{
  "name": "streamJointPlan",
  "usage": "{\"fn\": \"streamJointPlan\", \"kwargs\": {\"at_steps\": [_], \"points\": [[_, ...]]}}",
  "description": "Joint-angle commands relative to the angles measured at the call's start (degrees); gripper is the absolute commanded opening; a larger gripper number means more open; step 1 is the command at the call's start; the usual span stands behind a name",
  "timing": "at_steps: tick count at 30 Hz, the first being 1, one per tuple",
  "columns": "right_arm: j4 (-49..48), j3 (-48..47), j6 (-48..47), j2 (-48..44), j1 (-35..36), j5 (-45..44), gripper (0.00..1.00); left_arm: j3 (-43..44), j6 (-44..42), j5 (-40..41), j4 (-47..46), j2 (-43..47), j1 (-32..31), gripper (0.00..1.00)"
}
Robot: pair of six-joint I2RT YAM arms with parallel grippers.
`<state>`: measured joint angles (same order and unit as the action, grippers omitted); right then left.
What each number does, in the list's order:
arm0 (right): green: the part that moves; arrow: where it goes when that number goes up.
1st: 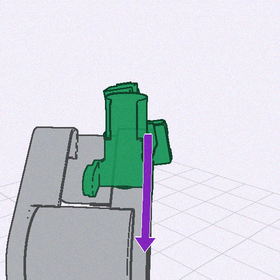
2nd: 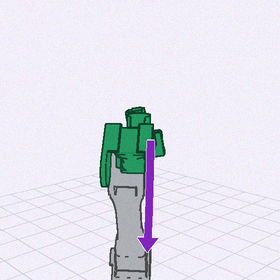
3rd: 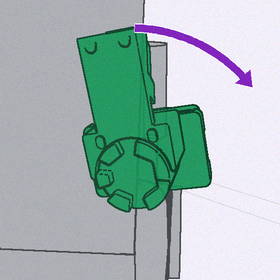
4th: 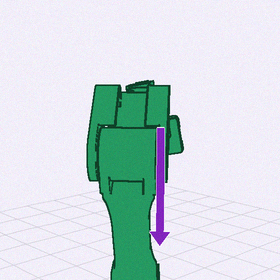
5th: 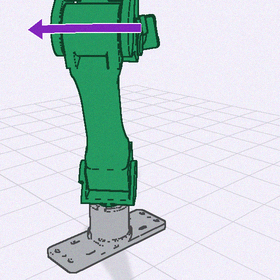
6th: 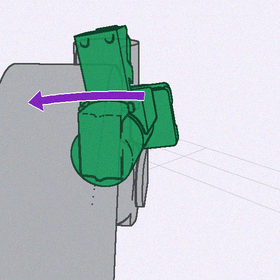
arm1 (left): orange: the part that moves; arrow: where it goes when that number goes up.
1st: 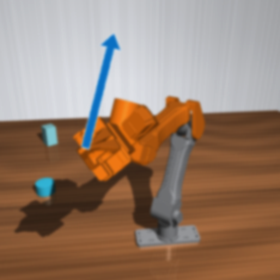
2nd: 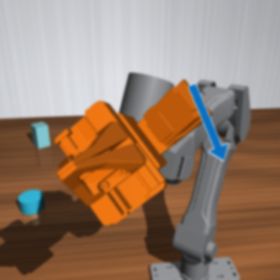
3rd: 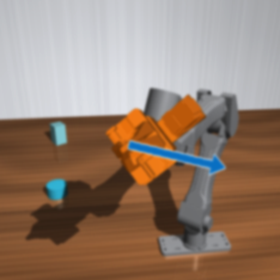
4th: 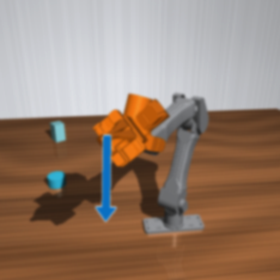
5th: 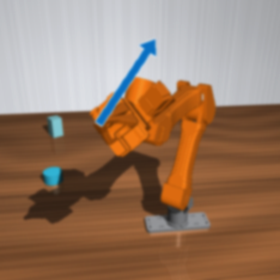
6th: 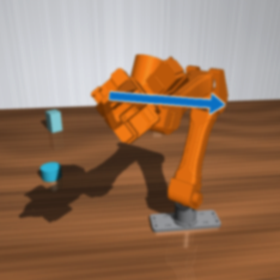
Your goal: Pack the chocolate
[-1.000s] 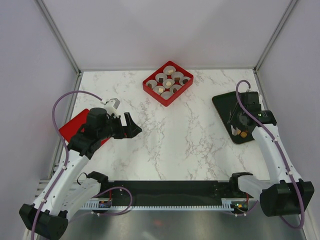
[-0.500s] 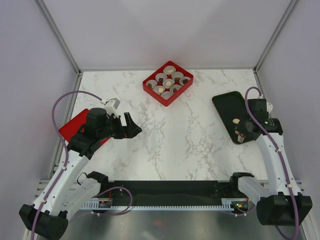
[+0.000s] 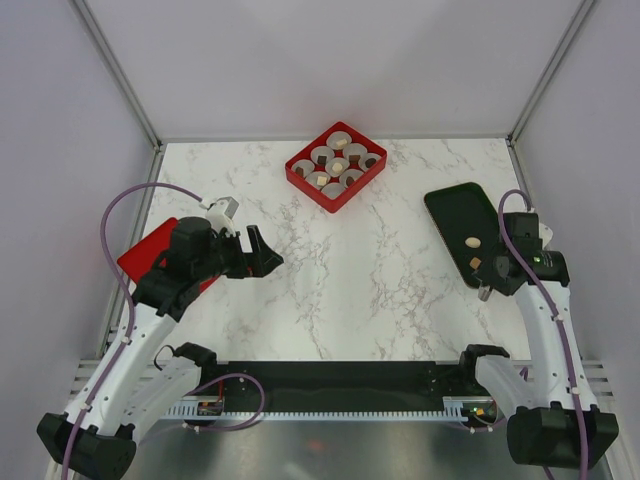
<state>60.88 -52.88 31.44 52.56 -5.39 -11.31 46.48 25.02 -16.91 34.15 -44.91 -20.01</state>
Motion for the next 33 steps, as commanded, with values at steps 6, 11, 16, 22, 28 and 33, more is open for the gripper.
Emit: {"fn": "streamJointPlan", "kwargs": {"at_steps": [6, 11, 16, 22, 28, 33], "points": [[1.52, 1.64, 1.25, -1.67, -0.41, -0.55, 0.43, -0.34, -2.43, -1.64, -1.63, 0.78, -0.12, 1.0], [0.73, 2.26, 1.08, -0.88, -0.68, -0.73, 0.44, -0.34, -2.43, -1.55, -1.63, 0.78, -0.12, 1.0], [-0.32, 2.78, 0.9, 0.18, -1.03, 0.58, 0.45, -0.25, -2.43, -1.46, -1.55, 0.7, -0.12, 1.0], [-2.34, 2.7, -0.06, 1.15, -1.99, 3.84, 0.45, -0.34, -2.43, -1.37, -1.63, 0.7, -0.12, 1.0], [-4.54, 2.35, -0.94, 0.27, -2.35, 4.81, 0.42, -0.25, -2.43, -1.37, -1.63, 0.43, -0.12, 1.0], [-5.59, 1.56, -1.38, 0.18, -2.26, 5.6, 0.4, -0.25, -2.43, -1.46, -1.63, 0.17, -0.12, 1.0]]}}
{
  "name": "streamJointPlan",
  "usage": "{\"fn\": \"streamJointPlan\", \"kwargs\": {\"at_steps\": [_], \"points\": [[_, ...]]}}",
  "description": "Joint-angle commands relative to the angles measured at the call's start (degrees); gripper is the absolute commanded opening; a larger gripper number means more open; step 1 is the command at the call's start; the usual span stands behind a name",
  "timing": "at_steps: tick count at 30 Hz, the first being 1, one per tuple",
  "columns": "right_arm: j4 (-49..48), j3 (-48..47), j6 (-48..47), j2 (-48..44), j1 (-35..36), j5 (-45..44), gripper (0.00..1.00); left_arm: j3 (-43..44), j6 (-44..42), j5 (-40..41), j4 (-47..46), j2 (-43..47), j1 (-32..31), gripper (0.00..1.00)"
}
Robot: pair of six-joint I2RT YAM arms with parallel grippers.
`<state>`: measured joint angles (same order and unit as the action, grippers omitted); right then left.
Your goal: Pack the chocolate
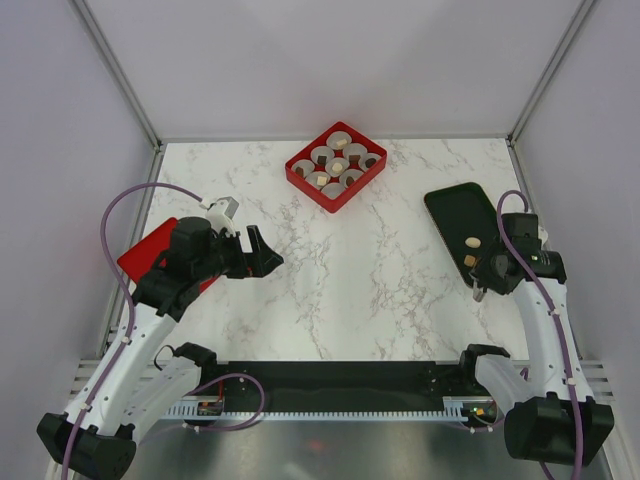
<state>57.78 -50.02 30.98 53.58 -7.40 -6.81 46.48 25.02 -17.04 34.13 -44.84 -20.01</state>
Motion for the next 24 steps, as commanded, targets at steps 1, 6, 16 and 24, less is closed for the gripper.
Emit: {"fn": "streamJointPlan", "kwargs": {"at_steps": [1, 6, 16, 24], "points": [[-2.84, -1.4, -1.01, -0.93, -0.33, 1.53, 0.4, -0.25, -2.43, -1.33, -1.61, 0.02, -0.12, 1.0], [-4.6, -1.92, -1.27, -0.76, -0.25, 2.33, 0.38, -0.25, -2.43, -1.24, -1.61, -0.07, -0.12, 1.0], [-5.92, -4.38, -2.59, 1.35, -0.25, -0.31, 0.37, -0.25, -2.43, -1.33, -1.7, -0.42, -0.12, 1.0], [-7.41, -5.0, -3.03, 3.02, -0.25, 1.79, 0.37, -0.25, -2.34, -1.42, -1.61, -0.51, -0.2, 1.0]]}}
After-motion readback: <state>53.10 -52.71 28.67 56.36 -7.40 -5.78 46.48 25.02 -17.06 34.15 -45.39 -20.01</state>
